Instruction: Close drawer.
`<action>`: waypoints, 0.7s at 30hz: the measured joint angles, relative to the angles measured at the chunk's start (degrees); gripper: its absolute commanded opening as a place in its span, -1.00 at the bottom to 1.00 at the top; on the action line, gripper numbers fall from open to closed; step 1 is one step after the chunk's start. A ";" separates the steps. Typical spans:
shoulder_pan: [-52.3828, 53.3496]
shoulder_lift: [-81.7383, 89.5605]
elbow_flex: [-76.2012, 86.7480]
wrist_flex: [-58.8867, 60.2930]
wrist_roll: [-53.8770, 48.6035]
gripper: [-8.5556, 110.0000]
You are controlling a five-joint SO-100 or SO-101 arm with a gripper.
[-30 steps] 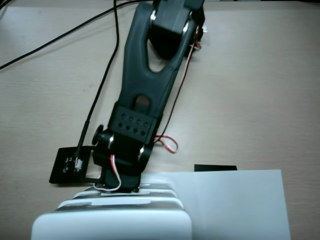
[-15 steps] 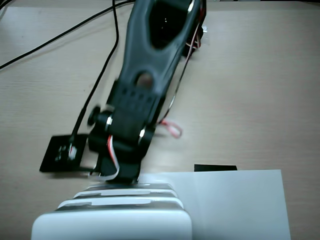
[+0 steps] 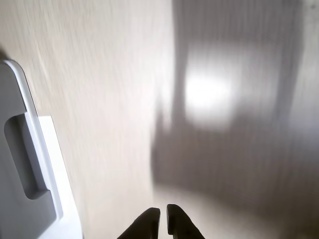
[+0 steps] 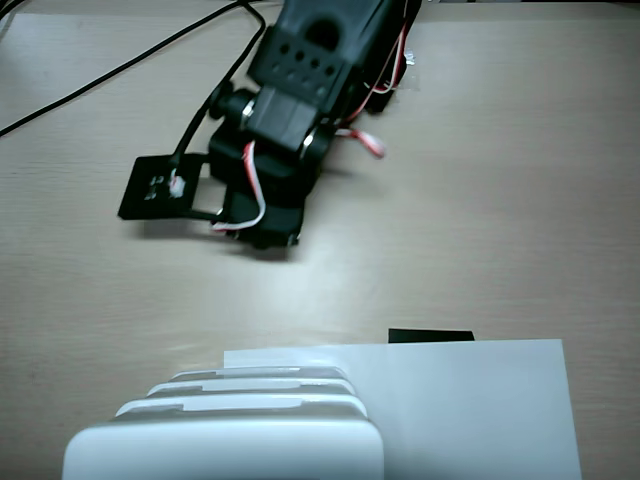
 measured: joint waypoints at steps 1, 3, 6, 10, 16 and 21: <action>0.26 2.37 1.85 0.18 -0.44 -0.85; 0.00 6.68 4.92 0.88 -0.79 -0.85; 0.00 10.63 7.12 2.11 -0.79 -0.85; -0.09 13.10 8.88 2.46 0.44 -0.85; -0.88 13.80 9.67 2.46 1.93 -0.85; -1.67 14.50 9.67 2.46 2.11 -0.85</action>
